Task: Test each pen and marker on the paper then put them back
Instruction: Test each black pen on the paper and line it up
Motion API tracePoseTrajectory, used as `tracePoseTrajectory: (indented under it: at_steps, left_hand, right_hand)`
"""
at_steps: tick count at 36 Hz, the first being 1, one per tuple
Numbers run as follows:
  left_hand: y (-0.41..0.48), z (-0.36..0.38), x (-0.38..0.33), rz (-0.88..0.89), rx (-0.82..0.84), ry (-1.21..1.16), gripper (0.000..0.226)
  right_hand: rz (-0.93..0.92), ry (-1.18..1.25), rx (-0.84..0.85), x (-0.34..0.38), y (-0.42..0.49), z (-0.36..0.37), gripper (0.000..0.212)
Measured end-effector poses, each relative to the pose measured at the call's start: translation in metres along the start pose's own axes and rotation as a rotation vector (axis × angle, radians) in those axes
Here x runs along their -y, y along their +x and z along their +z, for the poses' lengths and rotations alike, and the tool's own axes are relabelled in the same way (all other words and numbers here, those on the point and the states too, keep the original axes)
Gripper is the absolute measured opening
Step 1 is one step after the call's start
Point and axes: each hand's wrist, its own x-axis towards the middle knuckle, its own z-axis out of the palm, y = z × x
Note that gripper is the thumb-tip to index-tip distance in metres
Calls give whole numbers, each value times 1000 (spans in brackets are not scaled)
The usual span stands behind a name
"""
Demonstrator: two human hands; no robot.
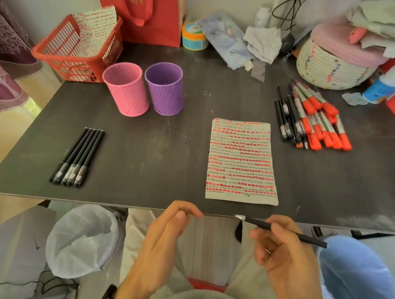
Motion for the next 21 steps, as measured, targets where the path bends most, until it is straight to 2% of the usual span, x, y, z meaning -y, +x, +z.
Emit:
tracePoseTrajectory:
  at_steps: [3, 7, 10, 12, 16, 19, 21]
  left_hand:
    - [-19, 6, 14, -136, 75, -12, 42]
    - [-31, 15, 27, -286, 113, -28, 29]
    - [-34, 21, 28, -365, 101, -165, 33]
    - [-35, 24, 30, -375, 84, -211, 35]
    - [-37, 29, 33, -351, 14, -147, 27]
    - [-35, 30, 34, -329, -49, -142, 22]
    - [-35, 29, 34, -301, -59, -134, 22]
  right_hand:
    - [73, -18, -44, -10, -10, -8, 18]
    - [140, -38, -76, -20, -17, -15, 17]
    - [146, -58, -81, -27, -19, -18, 16]
    - [151, -67, -89, -29, -19, -19, 12]
    - [125, -117, -84, -32, -19, -19, 10]
    - [82, -182, -57, -34, -19, -22, 28]
    - [64, -213, -36, -35, -20, -22, 32]
